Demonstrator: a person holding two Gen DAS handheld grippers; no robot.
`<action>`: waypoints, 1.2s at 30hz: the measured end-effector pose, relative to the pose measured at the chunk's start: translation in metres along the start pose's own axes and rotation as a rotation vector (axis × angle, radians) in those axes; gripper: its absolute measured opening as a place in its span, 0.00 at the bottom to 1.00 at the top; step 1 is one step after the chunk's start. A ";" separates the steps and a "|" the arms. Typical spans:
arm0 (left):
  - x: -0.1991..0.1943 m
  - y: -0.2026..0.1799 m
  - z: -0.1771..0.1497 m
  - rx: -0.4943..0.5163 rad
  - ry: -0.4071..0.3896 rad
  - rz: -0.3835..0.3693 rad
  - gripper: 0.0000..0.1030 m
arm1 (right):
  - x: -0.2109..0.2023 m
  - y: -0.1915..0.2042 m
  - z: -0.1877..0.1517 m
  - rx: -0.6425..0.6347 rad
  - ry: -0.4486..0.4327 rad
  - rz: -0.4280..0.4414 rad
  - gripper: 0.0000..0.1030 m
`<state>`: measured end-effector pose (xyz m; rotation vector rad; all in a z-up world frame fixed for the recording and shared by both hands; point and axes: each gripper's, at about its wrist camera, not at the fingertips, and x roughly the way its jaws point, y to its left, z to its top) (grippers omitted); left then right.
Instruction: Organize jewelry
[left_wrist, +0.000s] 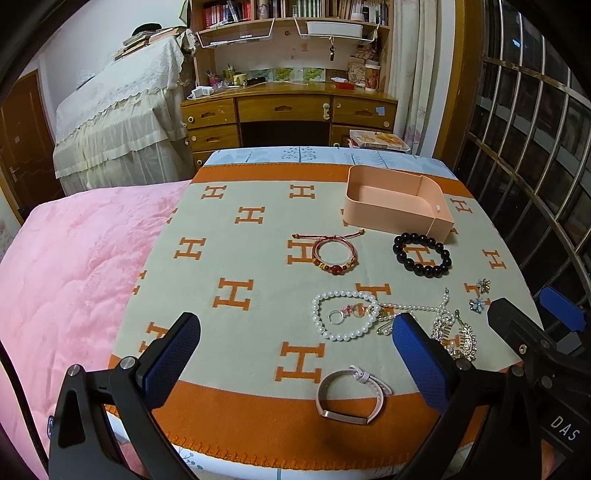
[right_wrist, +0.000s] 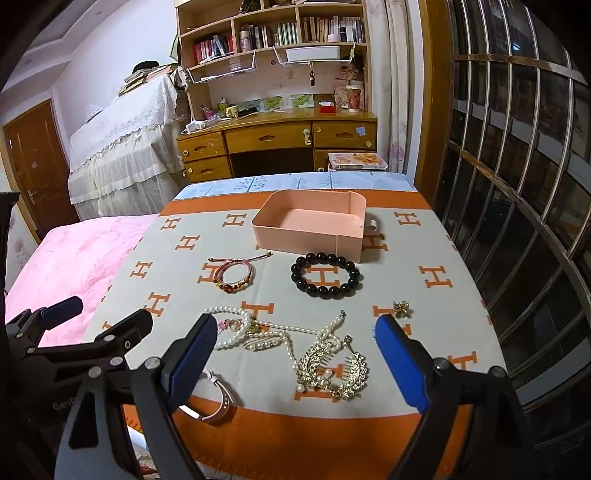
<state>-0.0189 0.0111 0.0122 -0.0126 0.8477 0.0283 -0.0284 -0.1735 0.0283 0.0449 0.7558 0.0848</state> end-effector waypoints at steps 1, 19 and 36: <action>0.000 0.000 0.000 0.000 0.000 0.001 0.99 | -0.001 0.000 0.000 0.001 0.000 0.002 0.86; -0.002 0.004 -0.001 -0.004 0.006 -0.003 0.99 | -0.003 0.004 -0.001 -0.006 -0.004 0.007 0.86; -0.003 0.007 -0.002 -0.004 0.005 -0.002 0.99 | -0.004 0.007 -0.002 -0.006 -0.003 0.012 0.86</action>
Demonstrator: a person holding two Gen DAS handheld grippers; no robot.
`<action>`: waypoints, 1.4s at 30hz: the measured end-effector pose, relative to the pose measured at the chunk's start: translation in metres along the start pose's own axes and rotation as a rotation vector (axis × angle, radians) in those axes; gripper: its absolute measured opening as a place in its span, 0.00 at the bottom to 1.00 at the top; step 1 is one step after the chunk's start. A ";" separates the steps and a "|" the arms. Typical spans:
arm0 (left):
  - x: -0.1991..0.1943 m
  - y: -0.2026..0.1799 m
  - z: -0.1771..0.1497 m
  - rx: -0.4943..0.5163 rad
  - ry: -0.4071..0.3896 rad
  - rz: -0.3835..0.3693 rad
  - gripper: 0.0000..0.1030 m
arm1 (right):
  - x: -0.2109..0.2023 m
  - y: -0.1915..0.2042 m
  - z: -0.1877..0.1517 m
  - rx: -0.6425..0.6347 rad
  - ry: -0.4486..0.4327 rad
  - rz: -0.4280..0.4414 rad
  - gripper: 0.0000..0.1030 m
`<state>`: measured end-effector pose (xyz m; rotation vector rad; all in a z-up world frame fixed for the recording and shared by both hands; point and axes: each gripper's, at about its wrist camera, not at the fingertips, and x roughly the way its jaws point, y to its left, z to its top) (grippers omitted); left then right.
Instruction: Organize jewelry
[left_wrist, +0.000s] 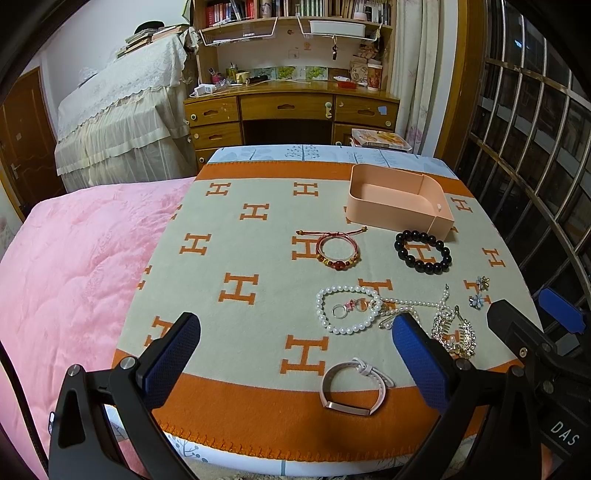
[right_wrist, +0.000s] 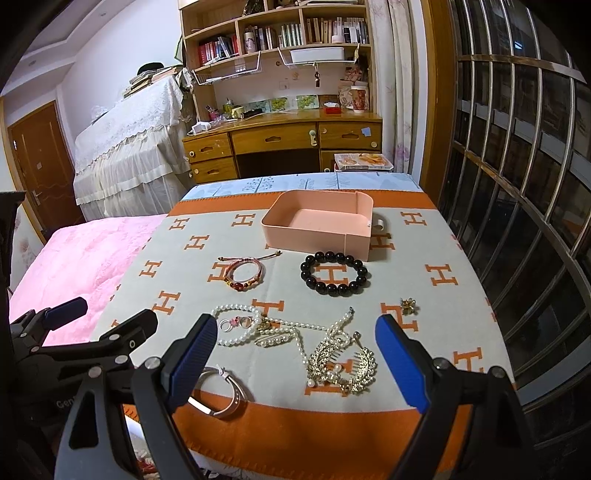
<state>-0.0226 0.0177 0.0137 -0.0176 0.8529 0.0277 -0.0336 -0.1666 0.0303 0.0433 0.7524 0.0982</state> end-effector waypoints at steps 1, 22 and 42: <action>0.000 0.000 0.000 0.000 -0.001 0.000 0.99 | 0.000 0.000 0.000 0.001 0.000 0.001 0.86; 0.018 0.002 -0.001 0.006 0.100 0.009 0.99 | 0.001 0.008 -0.004 0.022 0.034 0.004 0.86; 0.087 0.032 0.084 0.109 0.220 0.026 0.99 | 0.070 -0.066 0.079 0.059 0.208 0.013 0.82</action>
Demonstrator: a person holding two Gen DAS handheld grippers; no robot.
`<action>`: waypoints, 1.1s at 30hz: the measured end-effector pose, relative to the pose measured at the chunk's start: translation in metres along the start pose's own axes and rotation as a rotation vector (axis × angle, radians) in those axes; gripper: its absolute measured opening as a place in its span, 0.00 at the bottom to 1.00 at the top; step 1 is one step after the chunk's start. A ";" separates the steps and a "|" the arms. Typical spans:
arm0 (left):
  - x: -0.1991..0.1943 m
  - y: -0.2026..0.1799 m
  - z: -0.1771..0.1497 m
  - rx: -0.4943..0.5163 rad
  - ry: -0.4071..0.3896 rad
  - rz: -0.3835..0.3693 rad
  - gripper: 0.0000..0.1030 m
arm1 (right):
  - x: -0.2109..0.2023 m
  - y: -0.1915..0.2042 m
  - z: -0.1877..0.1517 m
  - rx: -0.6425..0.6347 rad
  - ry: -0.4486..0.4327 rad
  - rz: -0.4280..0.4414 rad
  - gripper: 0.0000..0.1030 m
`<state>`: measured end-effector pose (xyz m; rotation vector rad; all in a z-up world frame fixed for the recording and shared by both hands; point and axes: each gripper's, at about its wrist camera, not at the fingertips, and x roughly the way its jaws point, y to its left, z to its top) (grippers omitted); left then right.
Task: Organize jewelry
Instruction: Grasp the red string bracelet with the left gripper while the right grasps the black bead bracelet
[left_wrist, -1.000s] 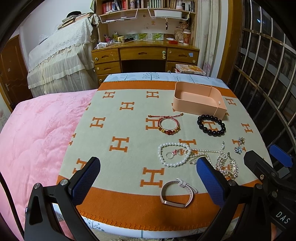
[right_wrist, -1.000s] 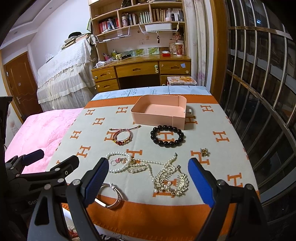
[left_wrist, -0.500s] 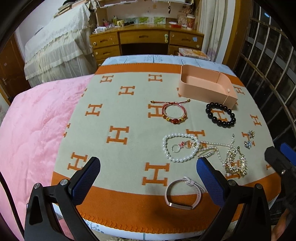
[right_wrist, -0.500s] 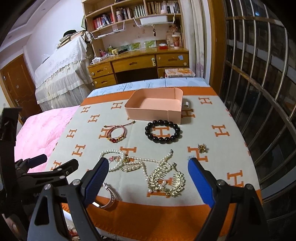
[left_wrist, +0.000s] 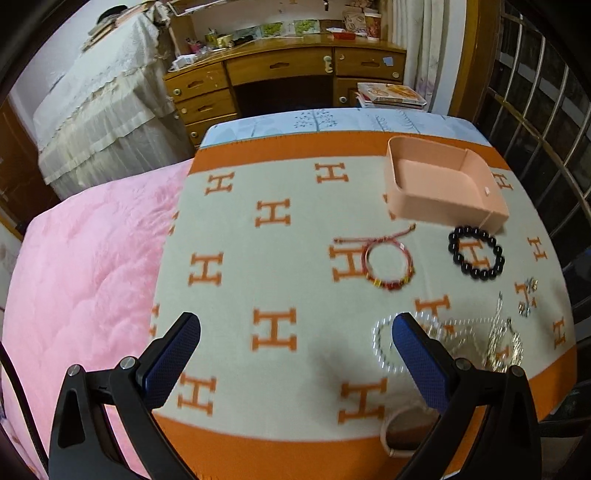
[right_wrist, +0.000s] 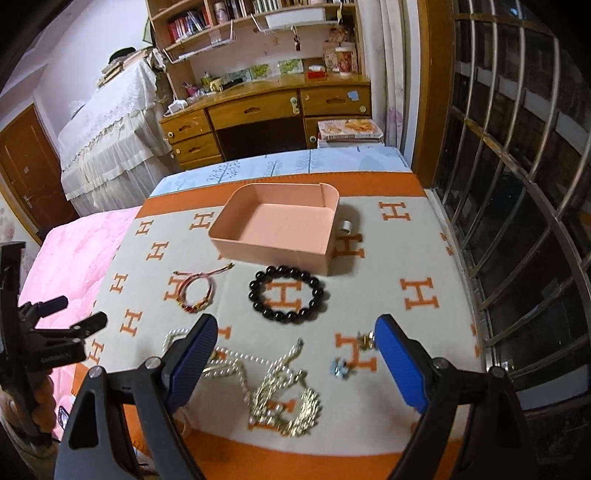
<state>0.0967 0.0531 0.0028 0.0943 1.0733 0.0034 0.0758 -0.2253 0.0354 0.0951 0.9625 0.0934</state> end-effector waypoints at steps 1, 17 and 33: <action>0.005 0.000 0.007 -0.001 0.010 -0.008 0.99 | 0.010 -0.003 0.006 0.004 0.021 -0.002 0.79; 0.119 -0.047 0.052 -0.018 0.252 -0.130 0.69 | 0.150 -0.021 0.024 0.073 0.319 -0.029 0.42; 0.149 -0.065 0.058 0.004 0.335 -0.104 0.13 | 0.157 -0.006 0.026 -0.029 0.310 -0.063 0.14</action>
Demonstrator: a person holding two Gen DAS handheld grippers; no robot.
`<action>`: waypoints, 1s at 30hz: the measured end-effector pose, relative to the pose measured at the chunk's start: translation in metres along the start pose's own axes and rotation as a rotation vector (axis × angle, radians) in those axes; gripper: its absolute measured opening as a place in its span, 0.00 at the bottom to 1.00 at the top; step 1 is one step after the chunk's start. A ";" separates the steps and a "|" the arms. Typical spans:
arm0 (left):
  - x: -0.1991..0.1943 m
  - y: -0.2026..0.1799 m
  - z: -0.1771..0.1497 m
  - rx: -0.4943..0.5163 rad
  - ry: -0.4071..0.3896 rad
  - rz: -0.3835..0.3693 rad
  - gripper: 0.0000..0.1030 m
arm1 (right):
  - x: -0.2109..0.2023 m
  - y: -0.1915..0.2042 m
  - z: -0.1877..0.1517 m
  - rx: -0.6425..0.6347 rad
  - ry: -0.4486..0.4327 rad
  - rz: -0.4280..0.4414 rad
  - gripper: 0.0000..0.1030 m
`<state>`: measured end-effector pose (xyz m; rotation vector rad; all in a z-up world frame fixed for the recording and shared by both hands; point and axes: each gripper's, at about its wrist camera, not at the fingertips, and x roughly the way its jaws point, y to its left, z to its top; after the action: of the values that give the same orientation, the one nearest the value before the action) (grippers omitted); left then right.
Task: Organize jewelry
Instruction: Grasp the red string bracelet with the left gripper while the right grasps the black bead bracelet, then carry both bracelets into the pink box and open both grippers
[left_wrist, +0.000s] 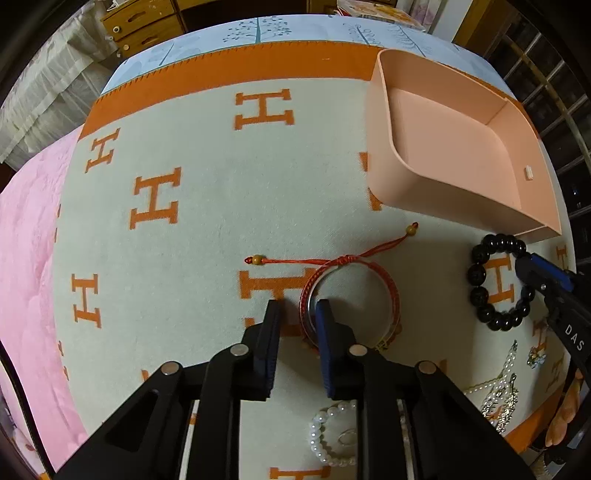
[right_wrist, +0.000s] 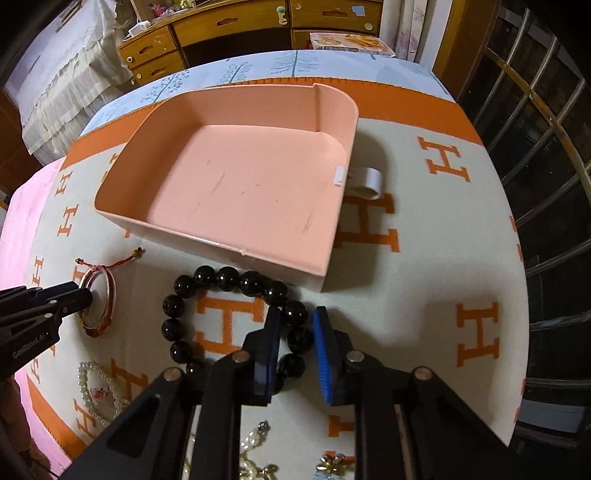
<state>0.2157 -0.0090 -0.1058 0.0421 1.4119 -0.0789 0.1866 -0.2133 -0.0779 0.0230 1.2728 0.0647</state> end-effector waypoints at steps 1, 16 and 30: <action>0.000 0.000 0.000 -0.004 0.001 -0.001 0.07 | 0.001 0.002 0.001 0.004 0.002 0.010 0.15; -0.072 0.000 -0.010 -0.008 -0.156 -0.034 0.05 | -0.099 0.013 0.005 -0.020 -0.193 0.152 0.14; -0.134 -0.025 0.019 0.040 -0.293 -0.051 0.05 | -0.095 0.001 0.060 0.157 -0.329 0.289 0.15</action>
<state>0.2118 -0.0311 0.0300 0.0260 1.1189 -0.1495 0.2163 -0.2168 0.0304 0.3403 0.9357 0.2014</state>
